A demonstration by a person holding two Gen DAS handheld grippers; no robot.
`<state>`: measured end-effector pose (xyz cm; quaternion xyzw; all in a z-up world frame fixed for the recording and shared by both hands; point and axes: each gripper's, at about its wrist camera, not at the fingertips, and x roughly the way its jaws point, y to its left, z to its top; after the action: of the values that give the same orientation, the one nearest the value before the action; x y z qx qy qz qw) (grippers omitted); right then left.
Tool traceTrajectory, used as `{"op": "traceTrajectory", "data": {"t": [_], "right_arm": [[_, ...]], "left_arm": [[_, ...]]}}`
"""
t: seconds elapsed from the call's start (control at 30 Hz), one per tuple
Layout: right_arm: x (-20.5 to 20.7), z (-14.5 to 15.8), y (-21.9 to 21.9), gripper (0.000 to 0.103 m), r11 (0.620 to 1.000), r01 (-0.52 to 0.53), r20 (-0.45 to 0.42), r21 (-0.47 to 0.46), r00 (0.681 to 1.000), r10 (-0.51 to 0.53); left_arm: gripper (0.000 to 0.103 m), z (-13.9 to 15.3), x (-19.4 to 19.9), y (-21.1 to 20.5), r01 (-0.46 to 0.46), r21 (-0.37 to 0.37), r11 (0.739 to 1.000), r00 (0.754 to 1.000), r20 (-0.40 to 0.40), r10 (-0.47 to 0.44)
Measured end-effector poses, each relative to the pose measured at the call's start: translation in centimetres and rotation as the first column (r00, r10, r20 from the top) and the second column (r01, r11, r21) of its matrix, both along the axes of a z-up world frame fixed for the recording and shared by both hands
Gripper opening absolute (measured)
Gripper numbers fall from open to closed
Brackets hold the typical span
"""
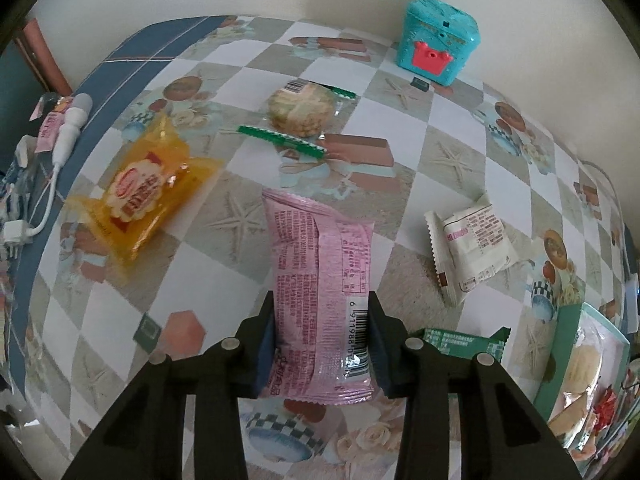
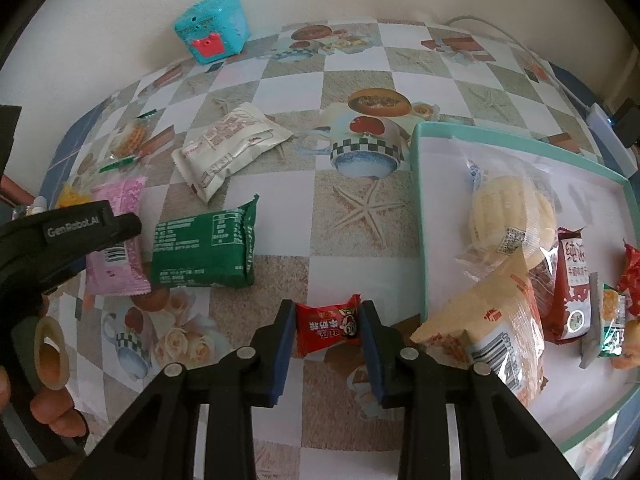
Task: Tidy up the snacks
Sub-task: 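Grasp the pink wrapped bread with the left tool while the right tool grasps the small red candy, then carry the pink bread with the left tool into the tray while the right tool carries the candy there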
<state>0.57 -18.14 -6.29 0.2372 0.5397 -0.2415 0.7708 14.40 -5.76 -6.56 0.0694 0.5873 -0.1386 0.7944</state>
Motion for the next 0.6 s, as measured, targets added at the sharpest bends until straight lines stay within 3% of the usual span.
{"op": "traceTrajectory", "data": {"t": [0.37,0.6], "right_arm": [[-1.6,2.4,0.8,0.034,1.000,-0.010,0.053,0.002,0.999,0.010],[-2.9,4.8,1.5,0.034,1.000,-0.004,0.102,-0.009,0.995,0.005]], "left_arm": [[0.042,3.2,-2.3,2.3,-0.050,-0.006,0.999,0.998,0.027,0.050],[0.042,5.1,-6.0,2.6,-0.012,-0.037,0.999,0.998,0.058,0.014]]}}
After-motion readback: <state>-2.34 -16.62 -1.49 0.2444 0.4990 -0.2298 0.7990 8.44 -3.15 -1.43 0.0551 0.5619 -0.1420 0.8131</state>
